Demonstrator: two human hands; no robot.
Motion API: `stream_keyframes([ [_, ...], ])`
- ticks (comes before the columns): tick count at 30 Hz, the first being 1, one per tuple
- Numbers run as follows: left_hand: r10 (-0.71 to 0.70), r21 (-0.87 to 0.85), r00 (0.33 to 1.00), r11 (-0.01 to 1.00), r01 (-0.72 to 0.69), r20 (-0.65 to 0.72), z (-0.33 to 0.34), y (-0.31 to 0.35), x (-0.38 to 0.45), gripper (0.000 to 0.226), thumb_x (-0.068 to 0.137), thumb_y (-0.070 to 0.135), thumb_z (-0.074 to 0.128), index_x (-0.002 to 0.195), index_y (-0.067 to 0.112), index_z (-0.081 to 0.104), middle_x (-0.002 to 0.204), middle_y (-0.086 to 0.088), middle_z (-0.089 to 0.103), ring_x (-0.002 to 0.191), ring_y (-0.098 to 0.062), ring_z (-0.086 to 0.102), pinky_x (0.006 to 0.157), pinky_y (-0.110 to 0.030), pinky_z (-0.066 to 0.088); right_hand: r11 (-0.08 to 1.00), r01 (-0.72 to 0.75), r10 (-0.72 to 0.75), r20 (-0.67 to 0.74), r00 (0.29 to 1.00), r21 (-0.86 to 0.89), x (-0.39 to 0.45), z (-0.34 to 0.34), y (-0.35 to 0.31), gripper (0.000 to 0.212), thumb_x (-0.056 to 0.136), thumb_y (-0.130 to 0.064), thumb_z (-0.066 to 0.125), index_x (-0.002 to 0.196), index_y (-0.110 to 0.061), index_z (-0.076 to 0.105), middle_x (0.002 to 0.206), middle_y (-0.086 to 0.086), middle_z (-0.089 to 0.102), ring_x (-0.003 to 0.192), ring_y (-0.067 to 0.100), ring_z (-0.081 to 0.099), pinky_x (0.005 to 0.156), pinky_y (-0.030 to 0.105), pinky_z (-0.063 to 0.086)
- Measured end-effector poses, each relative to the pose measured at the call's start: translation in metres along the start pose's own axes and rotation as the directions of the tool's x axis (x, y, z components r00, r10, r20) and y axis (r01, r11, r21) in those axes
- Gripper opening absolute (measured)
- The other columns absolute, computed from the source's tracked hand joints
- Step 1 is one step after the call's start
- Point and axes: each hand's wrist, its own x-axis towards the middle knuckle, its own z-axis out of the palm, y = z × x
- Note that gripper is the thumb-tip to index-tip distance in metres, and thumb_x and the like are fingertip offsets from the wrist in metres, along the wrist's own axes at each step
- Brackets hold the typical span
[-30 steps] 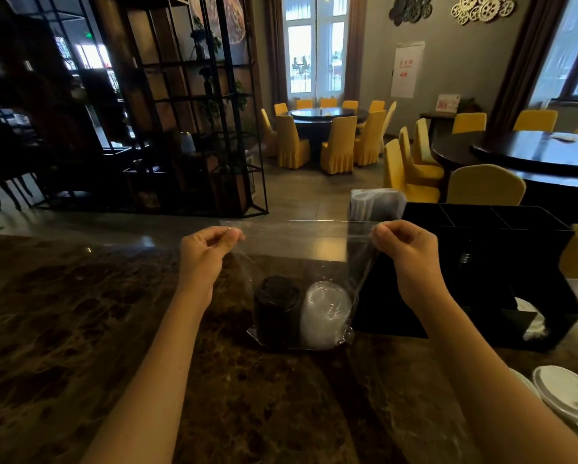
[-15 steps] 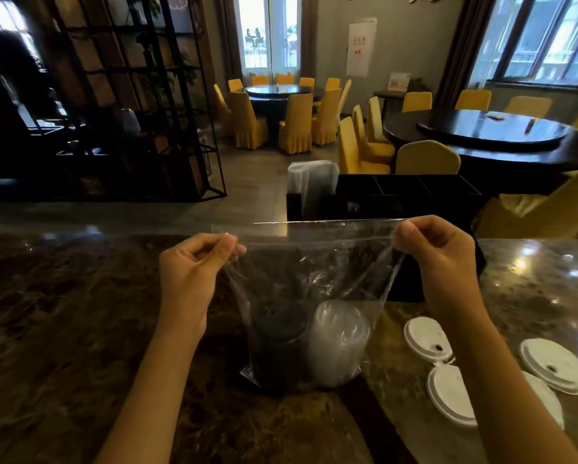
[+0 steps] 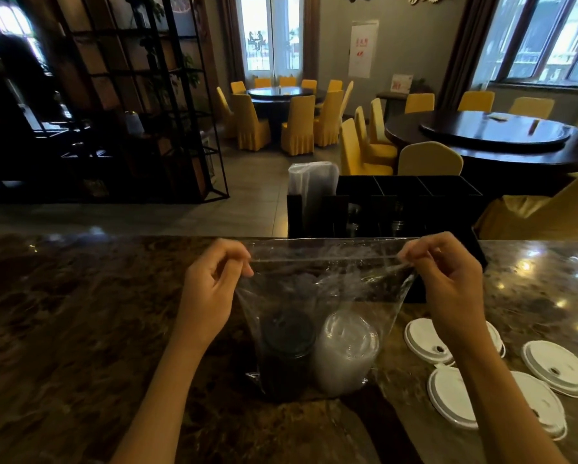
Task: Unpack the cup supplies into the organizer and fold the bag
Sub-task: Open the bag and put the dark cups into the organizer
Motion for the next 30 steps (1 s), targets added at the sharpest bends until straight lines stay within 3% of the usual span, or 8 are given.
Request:
stream_keyframes([
  [2,-0.004,0.021,0.999,1.0,0.003,0.04,-0.004,0.001,-0.001,0.033,0.095,-0.007,0.052,0.087,0.02,0.069,0.088,0.004,0.069,0.081,-0.01,0.067,0.074,-0.014,0.053,1.0,-0.006,0.006,0.043,0.999,-0.014,-0.001,-0.003,0.001,0.035,0.094,0.011,0.049,0.089,-0.018,0.069,0.089,-0.007,0.072,0.088,0.013,0.068,0.079,0.02,0.055],
  [5,-0.058,-0.074,0.989,0.995,0.068,0.133,-0.014,0.001,-0.005,0.026,0.094,-0.001,0.059,0.096,0.02,0.074,0.095,0.007,0.074,0.092,-0.007,0.069,0.08,-0.012,0.052,0.997,-0.083,0.083,0.132,0.988,-0.005,-0.005,-0.008,-0.001,0.018,0.097,-0.011,0.059,0.105,-0.019,0.073,0.098,-0.003,0.074,0.097,0.012,0.07,0.081,0.017,0.054],
  [7,-0.068,-0.109,0.976,0.99,0.092,0.209,-0.02,0.001,-0.009,0.026,0.089,0.001,0.069,0.103,0.022,0.074,0.101,0.009,0.074,0.098,-0.008,0.069,0.083,-0.014,0.054,0.987,-0.16,0.155,0.196,0.968,0.009,-0.007,-0.012,-0.003,0.026,0.087,-0.021,0.068,0.112,-0.027,0.072,0.105,-0.004,0.074,0.104,0.011,0.07,0.083,0.018,0.055],
  [11,-0.111,-0.075,0.982,0.99,0.123,0.151,-0.017,0.002,-0.012,0.036,0.08,-0.003,0.077,0.1,0.026,0.073,0.098,0.011,0.074,0.095,-0.009,0.071,0.083,-0.018,0.056,0.984,-0.181,0.176,0.257,0.95,-0.005,-0.009,-0.011,-0.004,0.038,0.077,-0.018,0.075,0.113,-0.031,0.072,0.109,-0.007,0.073,0.109,0.01,0.067,0.085,0.022,0.057],
  [14,-0.111,-0.071,0.989,0.99,0.118,0.094,-0.013,0.002,-0.012,0.027,0.081,0.003,0.077,0.096,0.025,0.075,0.096,0.012,0.075,0.09,-0.007,0.071,0.079,-0.017,0.057,0.987,-0.161,0.161,0.218,0.963,-0.017,-0.009,-0.009,-0.002,0.033,0.082,-0.004,0.076,0.107,-0.026,0.074,0.096,-0.005,0.074,0.094,0.012,0.071,0.079,0.024,0.059],
  [18,-0.129,-0.112,0.991,0.985,0.132,0.034,-0.01,0.001,-0.013,0.02,0.081,0.014,0.075,0.092,0.03,0.076,0.094,0.014,0.076,0.091,-0.005,0.072,0.079,-0.016,0.057,0.992,-0.127,0.125,0.157,0.98,0.005,-0.01,-0.007,-0.002,0.027,0.084,0.001,0.073,0.099,-0.021,0.076,0.091,-0.004,0.077,0.085,0.01,0.073,0.074,0.017,0.057],
  [22,-0.18,-0.161,0.984,0.971,0.177,-0.006,-0.008,0.0,-0.013,0.017,0.077,0.03,0.073,0.092,0.037,0.076,0.094,0.016,0.077,0.093,-0.007,0.073,0.079,-0.019,0.059,0.992,-0.124,0.121,0.079,0.99,0.033,-0.011,-0.007,-0.002,0.022,0.087,-0.002,0.07,0.095,-0.022,0.076,0.086,-0.007,0.077,0.081,0.007,0.072,0.072,0.015,0.056],
  [30,-0.178,-0.249,0.984,0.954,0.165,-0.031,-0.006,-0.001,-0.014,0.016,0.08,0.034,0.07,0.094,0.036,0.076,0.093,0.011,0.078,0.091,-0.008,0.073,0.078,-0.013,0.056,0.987,-0.145,0.142,0.044,0.989,0.065,-0.011,-0.004,-0.005,0.017,0.086,-0.013,0.067,0.1,-0.019,0.076,0.092,-0.008,0.078,0.088,0.008,0.073,0.076,0.016,0.056],
])
